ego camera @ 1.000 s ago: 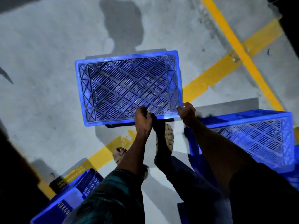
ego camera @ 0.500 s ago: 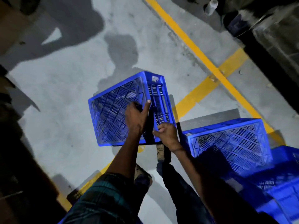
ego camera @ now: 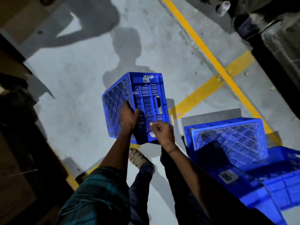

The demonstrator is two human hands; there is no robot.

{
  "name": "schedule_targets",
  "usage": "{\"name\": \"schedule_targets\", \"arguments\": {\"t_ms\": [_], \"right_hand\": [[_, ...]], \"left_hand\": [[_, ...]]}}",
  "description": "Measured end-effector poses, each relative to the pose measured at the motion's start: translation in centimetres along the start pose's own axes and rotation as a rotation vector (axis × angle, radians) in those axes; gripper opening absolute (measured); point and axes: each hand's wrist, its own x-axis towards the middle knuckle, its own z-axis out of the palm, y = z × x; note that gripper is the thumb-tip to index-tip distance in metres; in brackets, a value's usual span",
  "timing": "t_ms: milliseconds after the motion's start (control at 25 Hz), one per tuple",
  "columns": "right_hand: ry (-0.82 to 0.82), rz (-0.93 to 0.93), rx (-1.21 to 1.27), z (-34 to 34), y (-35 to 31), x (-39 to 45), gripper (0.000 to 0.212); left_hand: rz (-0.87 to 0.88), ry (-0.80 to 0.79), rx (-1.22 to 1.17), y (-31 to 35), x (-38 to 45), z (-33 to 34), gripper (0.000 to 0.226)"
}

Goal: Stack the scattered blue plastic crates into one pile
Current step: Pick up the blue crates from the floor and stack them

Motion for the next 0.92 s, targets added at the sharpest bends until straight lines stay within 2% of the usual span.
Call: {"name": "schedule_targets", "arguments": {"t_ms": [80, 120, 200, 360, 440, 560, 720, 880, 920], "right_hand": [[0.231, -0.034, -0.1, -0.4, -0.6, 2.0, 0.022], [0.274, -0.008, -0.112, -0.3, -1.1, 3.3, 0.029], [0.187, 0.126, -0.074, 0.7, -2.3, 6.2, 0.041], [-0.137, 0.28, 0.223, 3.8, -5.3, 8.0, 0.033], [-0.177, 0.327, 0.344, 5.3, -6.1, 6.2, 0.034], [-0.17, 0.384, 0.435, 6.2, -7.1, 2.5, 0.04], [-0.075, 0.409, 0.577, 5.6, -9.3, -2.1, 0.038], [0.102, 0.455, 0.696, 4.4, -13.3, -6.0, 0.033], [0.139, 0.459, 0.712, 3.8, -14.2, -6.8, 0.033]], "left_hand": [[0.02, 0.008, -0.045, -1.1, -0.2, -1.7, 0.044], [0.029, 0.025, -0.071, -1.7, -0.4, -2.4, 0.045], [0.018, 0.082, -0.118, -2.7, -0.6, -3.7, 0.047], [-0.073, 0.126, -0.133, -5.1, -0.6, -6.4, 0.046], [-0.109, 0.077, -0.144, -6.3, -0.8, -8.2, 0.049], [-0.106, 0.036, -0.16, -6.9, -1.8, -10.7, 0.058], [-0.112, -0.004, -0.097, -5.4, -3.5, -13.1, 0.04], [-0.007, 0.015, -0.044, -1.2, -8.9, -16.4, 0.06], [0.039, 0.027, -0.026, -0.2, -10.8, -16.9, 0.059]]}}
